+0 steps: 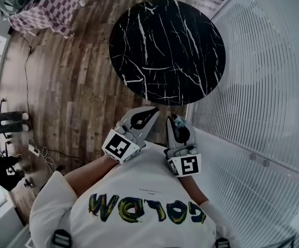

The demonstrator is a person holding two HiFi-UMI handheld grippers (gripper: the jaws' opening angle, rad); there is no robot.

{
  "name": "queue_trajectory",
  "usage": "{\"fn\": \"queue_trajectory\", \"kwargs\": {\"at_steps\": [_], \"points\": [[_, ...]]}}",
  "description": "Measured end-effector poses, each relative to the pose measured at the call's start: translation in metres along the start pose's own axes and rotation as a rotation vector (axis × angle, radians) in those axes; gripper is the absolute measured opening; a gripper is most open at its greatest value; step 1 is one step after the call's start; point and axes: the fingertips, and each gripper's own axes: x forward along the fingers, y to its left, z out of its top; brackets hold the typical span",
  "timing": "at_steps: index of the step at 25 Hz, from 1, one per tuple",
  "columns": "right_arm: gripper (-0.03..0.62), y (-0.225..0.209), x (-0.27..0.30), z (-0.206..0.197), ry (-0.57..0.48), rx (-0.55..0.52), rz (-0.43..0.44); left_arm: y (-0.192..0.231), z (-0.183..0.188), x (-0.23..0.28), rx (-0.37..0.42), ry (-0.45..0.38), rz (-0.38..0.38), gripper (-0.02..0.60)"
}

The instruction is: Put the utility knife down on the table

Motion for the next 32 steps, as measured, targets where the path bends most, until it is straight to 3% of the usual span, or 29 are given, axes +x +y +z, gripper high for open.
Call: {"fn": "queue_trajectory", "kwargs": {"at_steps": [4,32], "points": [[0.06,-0.005,0.018,0.003,-0.003,0.001,0.008,0.016,-0.008,0.006,-0.002,0.052,0.008,0.002],[0.06,-0.041,0.027,0.006,-0.002,0.004,-0.003,0.023,0.001,0.039,0.011,0.041,0.014,0.002]]}}
